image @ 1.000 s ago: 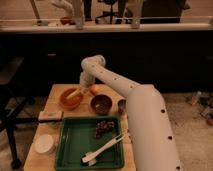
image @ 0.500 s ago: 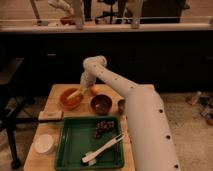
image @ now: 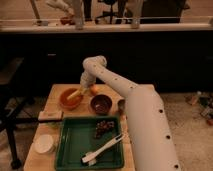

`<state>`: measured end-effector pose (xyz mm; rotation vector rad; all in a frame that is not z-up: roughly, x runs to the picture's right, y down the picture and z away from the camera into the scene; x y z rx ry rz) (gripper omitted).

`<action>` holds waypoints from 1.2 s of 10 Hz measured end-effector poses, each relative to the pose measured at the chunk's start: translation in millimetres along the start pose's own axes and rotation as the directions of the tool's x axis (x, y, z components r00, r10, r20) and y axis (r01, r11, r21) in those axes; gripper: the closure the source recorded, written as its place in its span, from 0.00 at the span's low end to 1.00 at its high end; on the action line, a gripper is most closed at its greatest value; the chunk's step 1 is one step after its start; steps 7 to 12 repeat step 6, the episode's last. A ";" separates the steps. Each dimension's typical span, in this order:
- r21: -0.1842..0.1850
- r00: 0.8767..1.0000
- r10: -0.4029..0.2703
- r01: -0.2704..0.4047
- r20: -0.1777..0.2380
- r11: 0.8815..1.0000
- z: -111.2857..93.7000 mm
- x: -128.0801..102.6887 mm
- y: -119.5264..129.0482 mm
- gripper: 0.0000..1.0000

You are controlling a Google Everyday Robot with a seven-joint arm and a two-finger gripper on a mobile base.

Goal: Place banana in red bowl

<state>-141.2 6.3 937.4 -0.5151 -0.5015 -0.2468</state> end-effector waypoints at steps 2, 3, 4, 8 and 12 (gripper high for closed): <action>0.000 1.000 0.000 0.000 0.000 1.000 0.1 -0.2 0.0 0.21; 0.000 1.000 -0.001 0.001 0.000 1.000 0.3 -0.6 -0.1 0.20; 0.000 1.000 -0.001 0.001 0.001 1.000 0.4 -1.2 -0.2 0.20; -0.001 1.000 -0.001 0.001 0.001 1.000 0.7 -1.3 0.0 0.20; -0.001 1.000 -0.001 0.001 0.001 1.000 0.7 -1.3 0.0 0.20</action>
